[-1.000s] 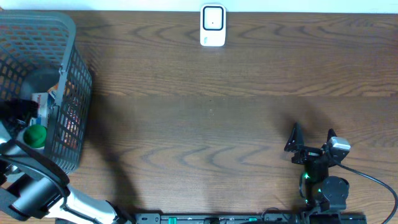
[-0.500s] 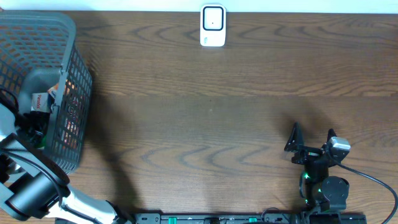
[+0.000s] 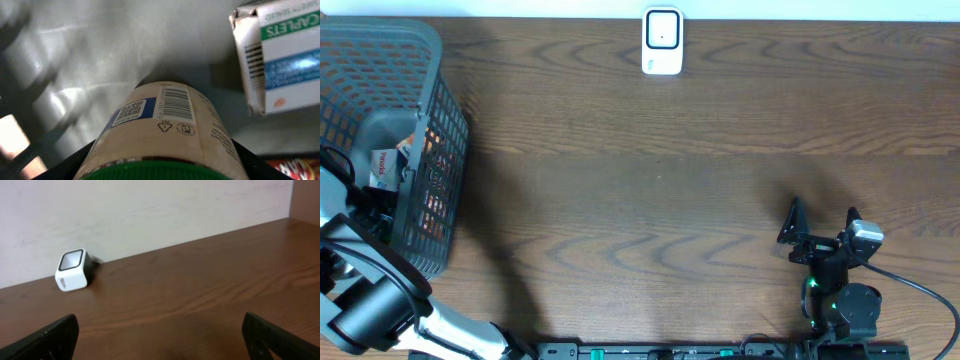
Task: Scan the item barcode
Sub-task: 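Reach the left gripper into the basket and grasp the green-capped container, then carry the green-capped container to the scanner and set it on the table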
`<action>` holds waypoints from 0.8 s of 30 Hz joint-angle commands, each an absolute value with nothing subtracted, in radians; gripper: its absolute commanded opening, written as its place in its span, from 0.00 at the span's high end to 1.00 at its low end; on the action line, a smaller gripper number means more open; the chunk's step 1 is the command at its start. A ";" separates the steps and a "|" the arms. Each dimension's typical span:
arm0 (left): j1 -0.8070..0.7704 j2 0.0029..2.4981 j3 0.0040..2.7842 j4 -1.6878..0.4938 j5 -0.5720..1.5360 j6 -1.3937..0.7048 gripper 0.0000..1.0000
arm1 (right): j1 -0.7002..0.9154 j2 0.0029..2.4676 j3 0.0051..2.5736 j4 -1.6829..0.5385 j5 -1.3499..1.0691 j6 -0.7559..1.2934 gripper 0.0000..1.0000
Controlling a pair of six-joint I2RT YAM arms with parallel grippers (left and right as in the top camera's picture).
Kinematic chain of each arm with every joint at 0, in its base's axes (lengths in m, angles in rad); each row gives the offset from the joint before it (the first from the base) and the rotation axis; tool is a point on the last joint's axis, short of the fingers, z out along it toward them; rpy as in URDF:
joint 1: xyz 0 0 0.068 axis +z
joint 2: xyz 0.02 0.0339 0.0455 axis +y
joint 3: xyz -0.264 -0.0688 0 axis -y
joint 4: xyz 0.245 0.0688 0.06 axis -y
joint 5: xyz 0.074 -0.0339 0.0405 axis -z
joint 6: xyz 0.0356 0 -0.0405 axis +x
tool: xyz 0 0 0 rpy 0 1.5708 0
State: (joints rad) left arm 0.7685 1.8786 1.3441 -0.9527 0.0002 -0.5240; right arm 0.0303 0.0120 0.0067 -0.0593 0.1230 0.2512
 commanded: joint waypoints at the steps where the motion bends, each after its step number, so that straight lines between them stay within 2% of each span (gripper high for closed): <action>1: 0.767 1.874 1.455 -1.008 -0.012 -0.525 0.29 | 0.019 0.006 0.006 -0.063 0.121 0.238 0.01; 8: 0.767 1.788 1.711 -1.170 0.020 -0.525 0.29 | 0.019 0.006 0.006 -0.063 0.121 0.238 0.01; 12: 0.766 1.687 1.882 -1.229 0.210 -0.525 0.29 | 0.019 0.006 0.006 -0.063 0.121 0.238 0.01; 17: 0.741 1.523 1.958 -1.198 0.480 -0.546 0.29 | 0.019 0.006 0.006 -0.063 0.121 0.238 0.01; 20: 0.652 1.427 1.958 -1.175 0.555 -0.564 0.29 | 0.019 0.006 0.006 -0.063 0.121 0.238 0.01; 24: 0.402 1.355 1.957 -1.161 0.536 -0.564 0.29 | 0.019 0.006 0.006 -0.063 0.121 0.238 0.01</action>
